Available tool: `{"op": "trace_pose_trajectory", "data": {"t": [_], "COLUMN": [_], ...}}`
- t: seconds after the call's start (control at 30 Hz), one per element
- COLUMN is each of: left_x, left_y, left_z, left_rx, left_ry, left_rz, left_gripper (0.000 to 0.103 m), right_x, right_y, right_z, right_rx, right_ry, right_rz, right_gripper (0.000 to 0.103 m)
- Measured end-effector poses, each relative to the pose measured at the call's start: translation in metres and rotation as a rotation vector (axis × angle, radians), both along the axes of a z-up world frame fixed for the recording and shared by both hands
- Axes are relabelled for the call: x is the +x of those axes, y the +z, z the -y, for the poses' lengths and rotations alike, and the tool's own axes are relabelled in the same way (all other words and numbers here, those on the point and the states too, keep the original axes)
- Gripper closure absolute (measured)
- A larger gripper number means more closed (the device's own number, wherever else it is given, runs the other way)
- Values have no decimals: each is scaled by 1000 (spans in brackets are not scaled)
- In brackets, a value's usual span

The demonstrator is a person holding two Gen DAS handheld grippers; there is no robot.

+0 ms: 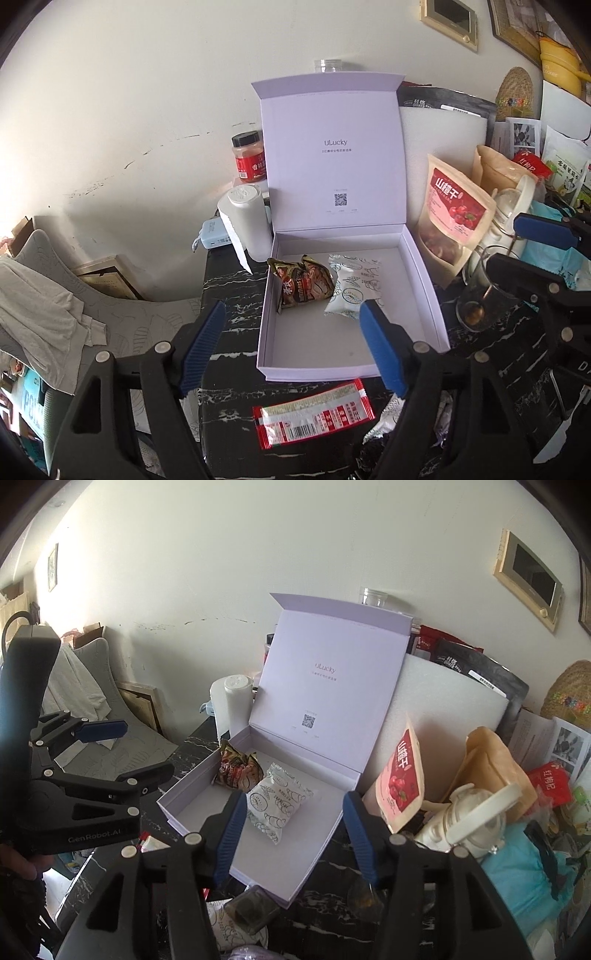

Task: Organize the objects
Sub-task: 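Withdraw both grippers from the box back toward the pile, then grasp the black scrunchie with the left gripper while the right gripper grasps the purple sachet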

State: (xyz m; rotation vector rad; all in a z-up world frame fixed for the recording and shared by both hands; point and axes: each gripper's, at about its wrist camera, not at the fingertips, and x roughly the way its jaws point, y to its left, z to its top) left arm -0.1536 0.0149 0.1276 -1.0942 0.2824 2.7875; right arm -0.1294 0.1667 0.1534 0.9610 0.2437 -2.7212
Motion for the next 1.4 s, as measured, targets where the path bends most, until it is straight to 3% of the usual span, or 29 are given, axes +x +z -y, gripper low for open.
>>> {"op": "trace_pose_trajectory", "data": {"t": [0.4, 0.7, 1.07, 1.4], "left_x": [62, 106, 146, 156], "left_y": [16, 12, -13, -53], "left_z": [-12, -20, -23, -15], "left_rx": [0, -9, -11, 25], "left_ry": [-7, -20, -26, -7], "left_rz": [-38, -40, -3, 83], "left_gripper": [23, 22, 21, 22], "right_x": [48, 79, 108, 117], "right_y": [7, 2, -25, -59], "right_z": [-7, -14, -17, -16], "right_rx": [4, 0, -12, -25], "right_ry": [8, 13, 38, 51], "right_rz": [-28, -29, 6, 76], "right_gripper": [47, 46, 45, 45]}}
